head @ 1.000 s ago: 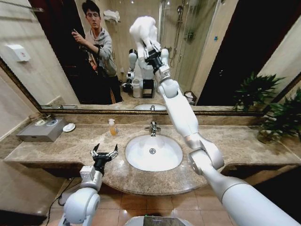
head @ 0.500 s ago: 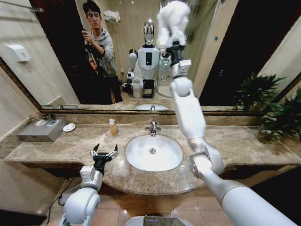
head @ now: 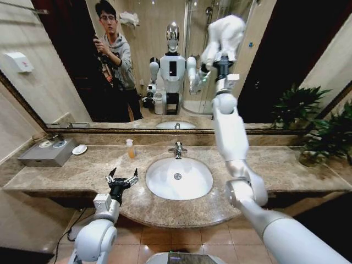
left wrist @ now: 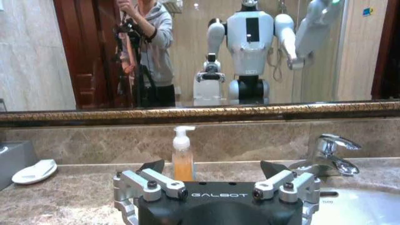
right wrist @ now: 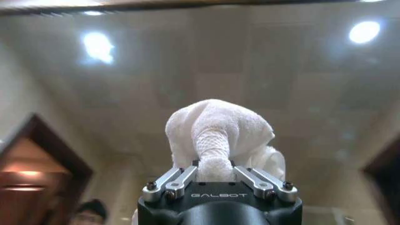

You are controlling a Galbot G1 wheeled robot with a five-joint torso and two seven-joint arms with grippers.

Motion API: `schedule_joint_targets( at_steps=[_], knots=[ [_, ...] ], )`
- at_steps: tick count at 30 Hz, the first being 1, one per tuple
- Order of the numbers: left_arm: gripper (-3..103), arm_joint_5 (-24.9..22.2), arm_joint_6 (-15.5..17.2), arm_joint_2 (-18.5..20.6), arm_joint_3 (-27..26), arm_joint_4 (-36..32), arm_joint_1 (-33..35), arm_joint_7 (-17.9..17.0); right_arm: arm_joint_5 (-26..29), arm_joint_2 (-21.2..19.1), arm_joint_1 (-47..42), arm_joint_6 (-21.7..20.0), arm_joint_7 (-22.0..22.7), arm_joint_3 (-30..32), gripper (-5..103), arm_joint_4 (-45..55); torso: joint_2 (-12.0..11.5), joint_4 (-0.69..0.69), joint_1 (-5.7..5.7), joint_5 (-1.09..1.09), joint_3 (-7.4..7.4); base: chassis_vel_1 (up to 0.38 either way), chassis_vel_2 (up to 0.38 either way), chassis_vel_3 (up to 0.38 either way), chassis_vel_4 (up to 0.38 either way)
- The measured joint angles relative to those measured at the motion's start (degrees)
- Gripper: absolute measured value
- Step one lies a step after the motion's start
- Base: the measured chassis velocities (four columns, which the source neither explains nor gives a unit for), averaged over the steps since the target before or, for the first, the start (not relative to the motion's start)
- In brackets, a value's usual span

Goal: Pick up the towel from the sink counter and wipe the mirror surface.

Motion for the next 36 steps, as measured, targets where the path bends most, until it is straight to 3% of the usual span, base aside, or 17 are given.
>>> schedule_joint_targets(
  at_steps=[8,17,24,28,31,36],
  knots=[
    [100,0.0,0.0,0.0,0.0,0.0,0.0,0.0,-3.0,0.3,-2.3,2.9,-2.8,-5.7,13,-0.6,0.0,-0.05,-0.01,0.00,0.00,0.000,0.000,0.000,0.000],
    [100,0.0,0.0,0.0,0.0,0.0,0.0,0.0,-1.6,-0.1,-1.7,3.9,-1.6,-2.0,13,-3.1,0.0,-0.02,-0.01,0.02,0.00,0.000,0.000,0.000,0.000],
    [100,0.0,0.0,0.0,0.0,0.0,0.0,0.0,4.8,-8.7,-4.3,2.6,-0.9,6.1,13,2.7,0.0,-0.13,0.00,0.06,0.00,0.000,0.000,0.000,0.000],
    [100,0.0,0.0,0.0,0.0,0.0,0.0,0.0,6.6,-10.9,-4.3,2.5,-0.8,9.0,13,2.5,0.0,-0.09,-0.01,0.05,0.00,0.000,0.000,0.000,0.000],
    [100,0.0,0.0,0.0,0.0,0.0,0.0,0.0,6.8,-10.9,-4.2,2.5,-0.8,9.0,13,2.1,0.0,-0.06,0.00,0.04,0.00,0.000,0.000,0.000,0.000],
    [100,0.0,0.0,0.0,0.0,0.0,0.0,0.0,5.2,-7.7,-4.4,2.4,-1.4,6.1,13,2.8,0.0,-0.01,0.00,0.02,0.00,0.000,0.000,0.000,0.000]
  ],
)
